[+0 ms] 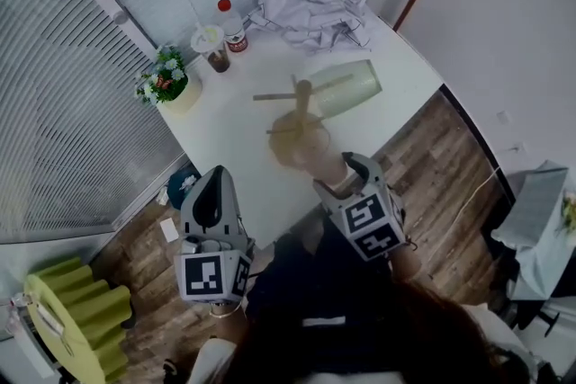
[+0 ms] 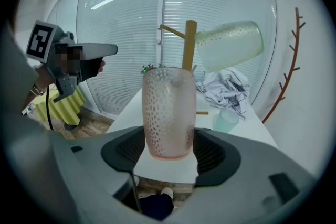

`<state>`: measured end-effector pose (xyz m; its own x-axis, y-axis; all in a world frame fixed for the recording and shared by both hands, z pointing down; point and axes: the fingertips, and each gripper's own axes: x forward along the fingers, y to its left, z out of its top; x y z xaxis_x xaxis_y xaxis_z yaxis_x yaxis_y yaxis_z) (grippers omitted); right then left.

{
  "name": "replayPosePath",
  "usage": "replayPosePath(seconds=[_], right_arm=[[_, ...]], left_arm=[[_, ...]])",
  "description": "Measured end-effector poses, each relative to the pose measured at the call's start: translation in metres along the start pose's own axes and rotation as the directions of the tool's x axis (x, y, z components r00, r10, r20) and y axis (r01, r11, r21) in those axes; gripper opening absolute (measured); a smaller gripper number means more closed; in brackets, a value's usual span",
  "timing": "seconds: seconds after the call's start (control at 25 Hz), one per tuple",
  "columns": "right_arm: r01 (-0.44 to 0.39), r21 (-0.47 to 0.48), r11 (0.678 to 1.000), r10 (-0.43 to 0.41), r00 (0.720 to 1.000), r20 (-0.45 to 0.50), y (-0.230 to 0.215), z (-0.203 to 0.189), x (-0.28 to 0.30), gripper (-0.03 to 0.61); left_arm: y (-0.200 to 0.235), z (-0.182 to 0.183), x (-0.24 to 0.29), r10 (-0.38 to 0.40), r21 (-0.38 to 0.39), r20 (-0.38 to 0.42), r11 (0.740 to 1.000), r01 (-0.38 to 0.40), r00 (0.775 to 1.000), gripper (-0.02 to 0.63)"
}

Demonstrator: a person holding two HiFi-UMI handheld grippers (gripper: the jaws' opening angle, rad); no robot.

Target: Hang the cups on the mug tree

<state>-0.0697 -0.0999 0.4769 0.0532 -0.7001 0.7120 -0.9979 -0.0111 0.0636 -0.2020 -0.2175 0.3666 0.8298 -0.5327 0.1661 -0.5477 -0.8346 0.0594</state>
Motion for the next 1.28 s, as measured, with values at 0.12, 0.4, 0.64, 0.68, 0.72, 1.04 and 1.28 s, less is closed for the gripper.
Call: replayPosePath(seconds=[0.12,0.4,0.64,0.68,0.72,1.04,1.28], right_arm=[[0.008,0.048,0.999,-0.007,1.000,-0.020,0.001,0.004,0.004,0.295],[0.064,0.097,0.993,-0.058,0.997,-0.058,0.003,0.003,0.002,0.295],[0.060,0.120,0.991,-0.051,0.996,-0.077,0.007,-0.002,-0.005,0.295],[0.052,0.125,0.991,-0.043,0.996,-0.078,0.008,-0.003,-0.006,0.295],[0.041,0.130,0.991,-0.031,0.997,-0.077,0.009,-0.003,-0.006,0.295],[-0.115,0.211,0.971,0.129,0.990,-0.054,0.018,0.002,-0.002,0.295],[-0.143,0.212,0.967,0.158,0.986,-0.057,0.014,0.003,-0.002,0.295]], left_arm=[[0.002,-0.003,-0.002,-0.038,-0.002,-0.013,0.999,0.038,0.999,0.000],[0.004,-0.008,-0.009,-0.111,-0.009,-0.026,0.994,0.111,0.993,0.000],[0.015,-0.009,-0.015,-0.076,0.017,-0.046,0.997,0.077,0.996,0.000],[0.020,-0.009,-0.016,-0.059,0.015,-0.047,0.998,0.060,0.997,0.000],[0.024,-0.009,-0.017,-0.041,0.014,-0.047,0.999,0.042,0.998,0.000],[0.044,-0.004,-0.015,0.070,0.016,-0.038,0.997,-0.069,0.997,0.000],[0.050,0.001,-0.013,0.111,0.061,-0.045,0.992,-0.108,0.993,0.000]])
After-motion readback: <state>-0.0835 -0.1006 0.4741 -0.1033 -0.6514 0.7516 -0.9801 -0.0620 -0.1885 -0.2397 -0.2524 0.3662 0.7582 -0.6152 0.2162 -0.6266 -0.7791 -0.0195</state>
